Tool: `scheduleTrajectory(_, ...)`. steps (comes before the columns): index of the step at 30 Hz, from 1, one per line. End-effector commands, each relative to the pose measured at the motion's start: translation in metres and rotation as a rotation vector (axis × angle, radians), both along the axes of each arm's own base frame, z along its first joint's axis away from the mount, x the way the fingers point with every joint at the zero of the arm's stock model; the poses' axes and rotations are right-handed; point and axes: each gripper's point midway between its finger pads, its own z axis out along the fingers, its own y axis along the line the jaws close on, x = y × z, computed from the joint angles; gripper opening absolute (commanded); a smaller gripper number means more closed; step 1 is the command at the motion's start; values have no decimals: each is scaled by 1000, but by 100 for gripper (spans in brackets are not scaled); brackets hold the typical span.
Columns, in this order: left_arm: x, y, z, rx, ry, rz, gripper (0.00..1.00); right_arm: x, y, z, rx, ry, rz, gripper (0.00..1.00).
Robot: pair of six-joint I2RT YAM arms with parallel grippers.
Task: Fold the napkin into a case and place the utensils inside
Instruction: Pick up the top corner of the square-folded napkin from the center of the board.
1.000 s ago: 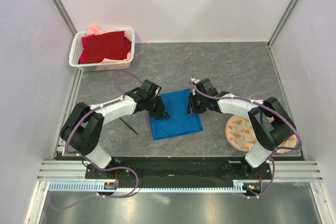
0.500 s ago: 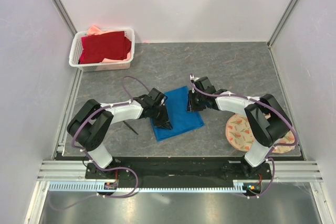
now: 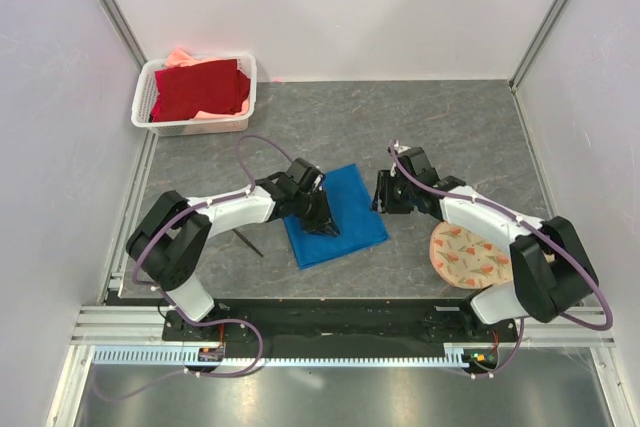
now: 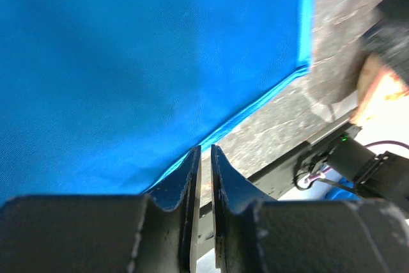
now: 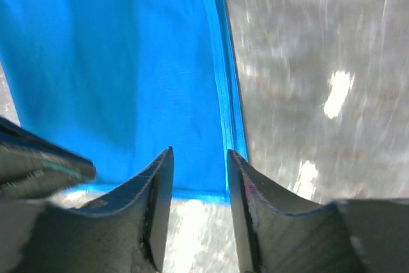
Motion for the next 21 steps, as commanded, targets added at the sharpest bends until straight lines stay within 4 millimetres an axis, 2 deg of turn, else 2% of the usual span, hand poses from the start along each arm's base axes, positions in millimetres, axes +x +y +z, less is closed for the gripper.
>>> scheduleTrajectory(1, 14, 2, 15, 8, -72, -12, 18, -27, -9, -8, 42, 100, -85, 45)
scheduleTrajectory(10, 24, 25, -1, 115, -107, 3, 18, -48, -20, -20, 50, 146, -113, 38)
scheduleTrajectory(13, 24, 29, -3, 130, -119, 4, 20, -53, -18, -23, 66, 158, -99, 37)
scheduleTrajectory(21, 16, 34, -15, 149, -85, 4, 20, -54, -14, -32, 81, 170, -83, 31)
